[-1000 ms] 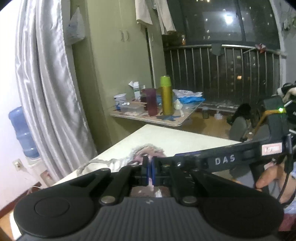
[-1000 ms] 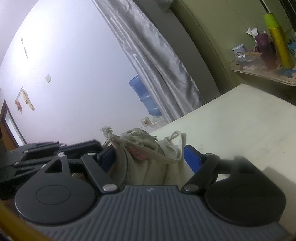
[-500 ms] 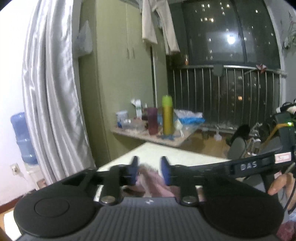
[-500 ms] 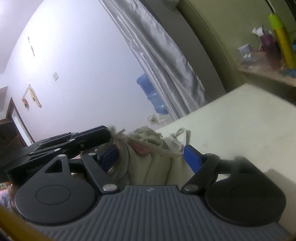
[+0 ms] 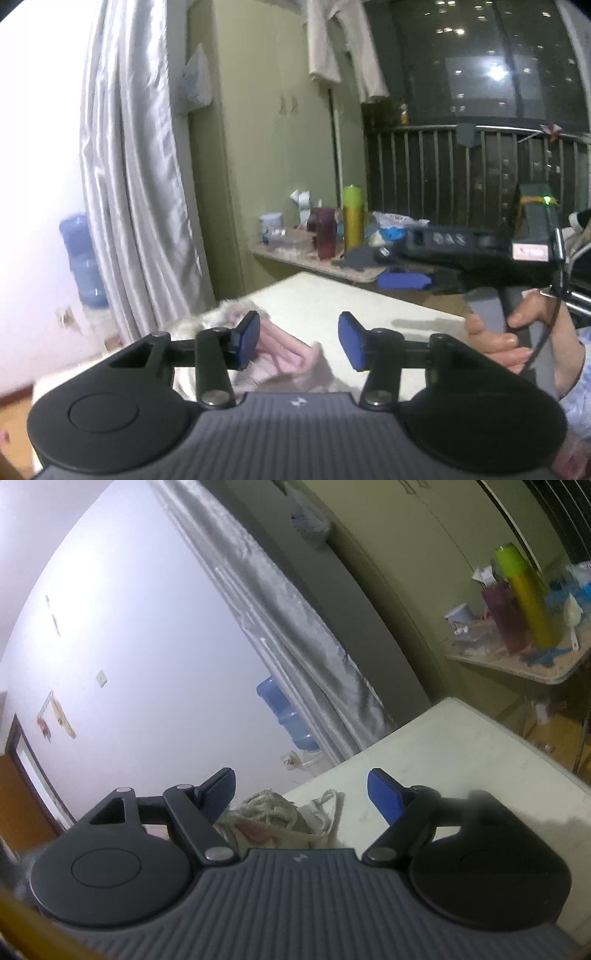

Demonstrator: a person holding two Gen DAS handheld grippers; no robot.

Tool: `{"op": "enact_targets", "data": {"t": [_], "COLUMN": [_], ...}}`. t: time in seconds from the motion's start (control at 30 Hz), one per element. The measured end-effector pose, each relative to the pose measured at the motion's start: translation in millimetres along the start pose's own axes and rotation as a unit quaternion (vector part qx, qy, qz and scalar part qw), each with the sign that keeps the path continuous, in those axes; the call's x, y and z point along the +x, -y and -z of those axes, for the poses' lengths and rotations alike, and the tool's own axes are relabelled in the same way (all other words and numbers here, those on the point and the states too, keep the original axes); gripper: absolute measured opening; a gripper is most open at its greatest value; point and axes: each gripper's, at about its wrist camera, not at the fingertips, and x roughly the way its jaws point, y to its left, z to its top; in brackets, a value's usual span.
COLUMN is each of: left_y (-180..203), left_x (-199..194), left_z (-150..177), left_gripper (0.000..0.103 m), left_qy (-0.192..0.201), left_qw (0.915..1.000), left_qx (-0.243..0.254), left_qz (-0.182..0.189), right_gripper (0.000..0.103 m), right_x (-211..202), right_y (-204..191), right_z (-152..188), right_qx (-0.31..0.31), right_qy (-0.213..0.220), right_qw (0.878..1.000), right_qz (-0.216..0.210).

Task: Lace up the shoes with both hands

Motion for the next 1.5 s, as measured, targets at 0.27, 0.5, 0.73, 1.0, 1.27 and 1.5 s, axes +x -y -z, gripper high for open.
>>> {"op": "enact_targets", "data": {"t": [0.27, 0.5, 0.73, 1.0, 1.27, 1.5], "left_y": [-23, -27, -28, -26, -26, -25], "left_x": [44, 54, 62, 66, 66, 63], "left_z": [1, 5, 5, 1, 1, -1], "left_gripper": [0.033, 0.033, 0.031, 0.022, 0.023, 0.023], "left_qy": [-0.049, -0.046, -0.047, -0.052, -0.054, -0.059], "left_qw": [0.9908, 0.9908, 0.9888, 0.9878, 0.9870, 0.9862], "left_qx": [-0.125, -0.126, -0.139, -0.144, -0.148, -0.152], "left_qz": [-0.009, -0.018, -0.027, -0.032, -0.033, -0.032], "right_gripper": [0.079, 0.068, 0.055, 0.041, 0.011, 0.001], "right_x": [40, 96, 120, 116, 116, 89], "right_y": [-2, 12, 20, 9, 6, 0], "right_z": [-11, -7, 14, 7, 9, -5], "right_qx": [0.023, 0.127, 0.215, 0.195, 0.210, 0.157], "right_qy": [-0.025, -0.125, -0.169, -0.169, -0.177, -0.086], "right_qw": [0.998, 0.977, 0.950, 0.953, 0.949, 0.979], "right_qz": [-0.044, -0.119, -0.149, -0.161, -0.153, -0.098]}}
